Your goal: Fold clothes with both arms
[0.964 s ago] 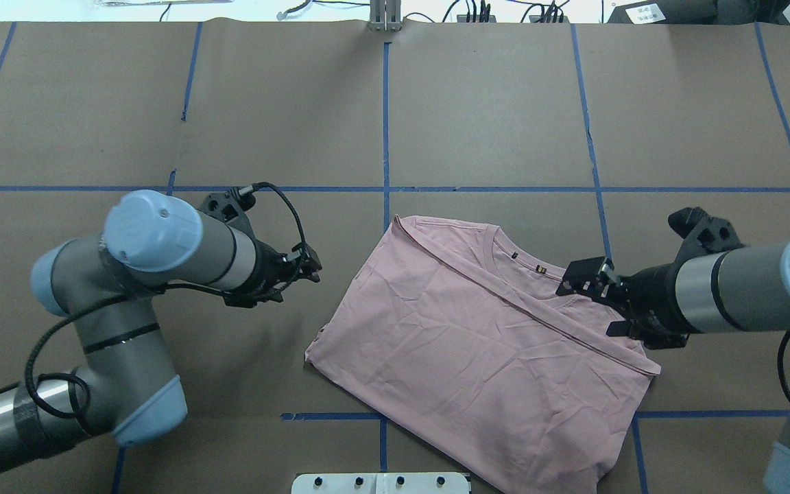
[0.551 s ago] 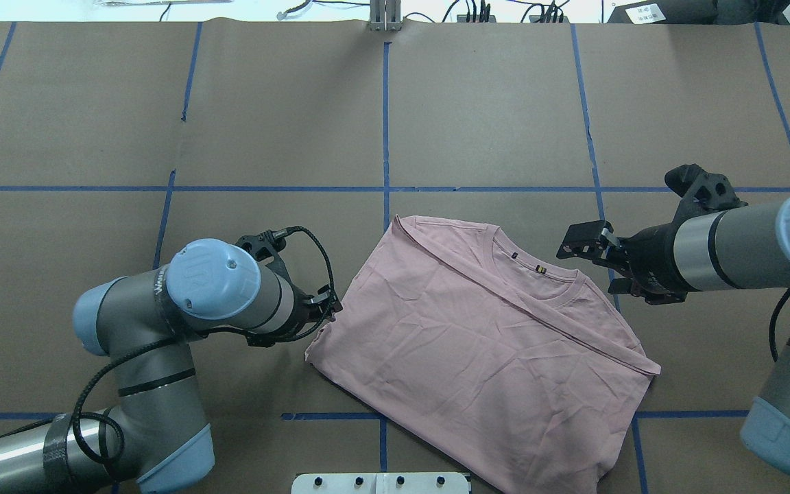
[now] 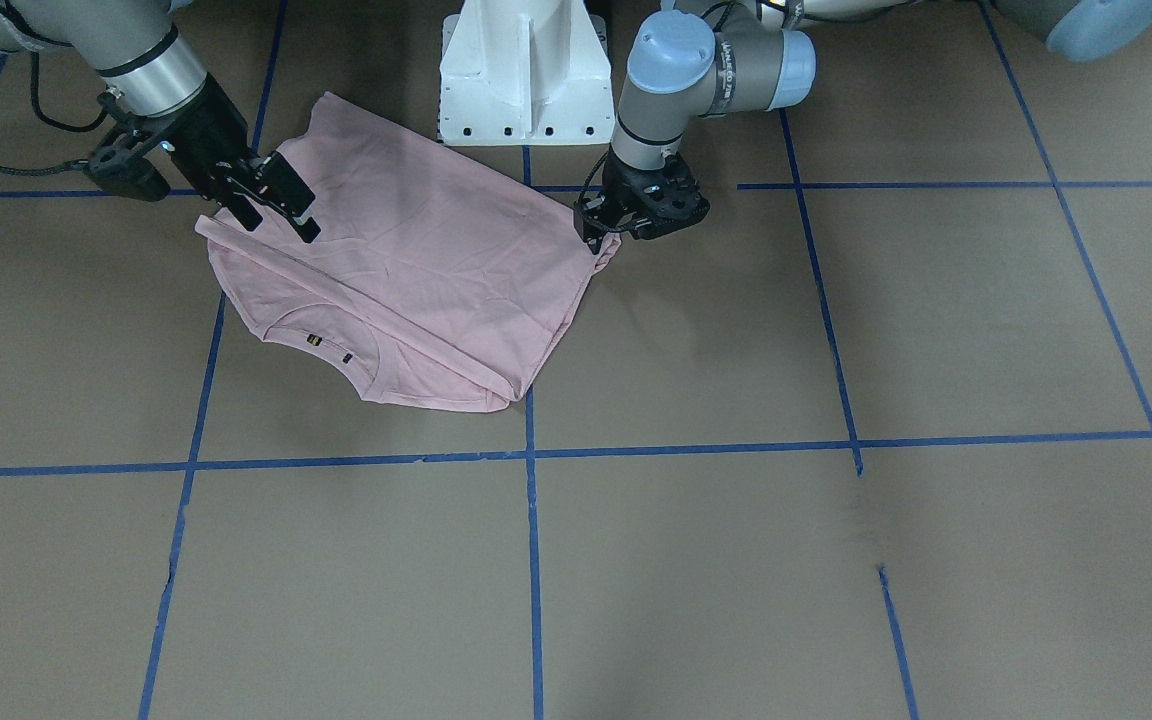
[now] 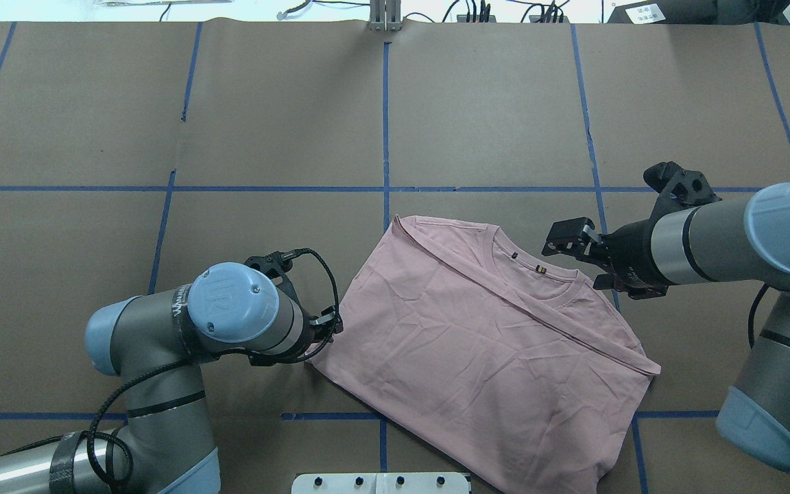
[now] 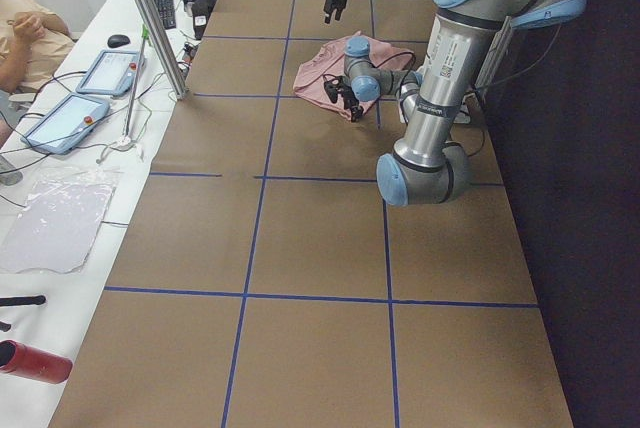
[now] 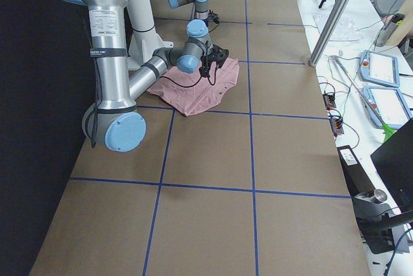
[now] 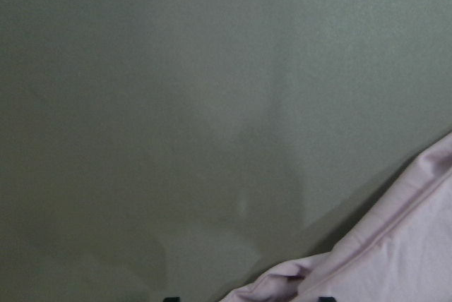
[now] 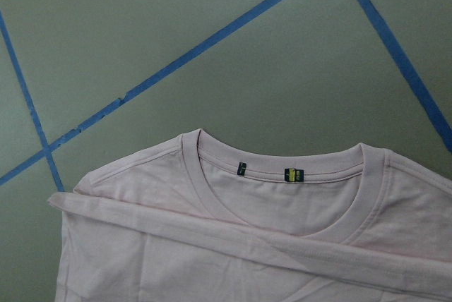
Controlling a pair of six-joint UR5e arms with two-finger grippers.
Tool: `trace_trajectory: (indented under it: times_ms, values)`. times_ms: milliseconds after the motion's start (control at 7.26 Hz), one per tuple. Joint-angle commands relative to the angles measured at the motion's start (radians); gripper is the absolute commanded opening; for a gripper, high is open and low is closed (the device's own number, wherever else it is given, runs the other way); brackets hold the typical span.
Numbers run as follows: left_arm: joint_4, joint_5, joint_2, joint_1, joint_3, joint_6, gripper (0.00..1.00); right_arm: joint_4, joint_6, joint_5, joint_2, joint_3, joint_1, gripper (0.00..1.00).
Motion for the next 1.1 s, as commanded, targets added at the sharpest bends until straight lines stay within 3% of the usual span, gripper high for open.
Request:
trace_trajectory:
  times_ms: [0, 138, 413, 964]
  values:
    - [0.002, 0.002, 0.007, 0.007, 0.002, 0.0, 0.55, 0.001, -0.001, 0.0, 0.002, -0.002, -0.001, 1.0]
    - [0.002, 0.001, 0.007, 0.009, 0.002, 0.0, 0.42, 0.001, 0.0, 0.0, 0.002, -0.002, -0.001, 1.0]
    - [0.002, 0.002, 0.007, 0.012, -0.001, 0.0, 0.0, 0.0, -0.001, 0.0, 0.0, -0.003, -0.001, 1.0]
    - [0.059, 0.022, 0.024, -0.028, -0.057, 0.05, 0.0, 0.001, 0.0, -0.003, 0.002, -0.003, -0.001, 1.0]
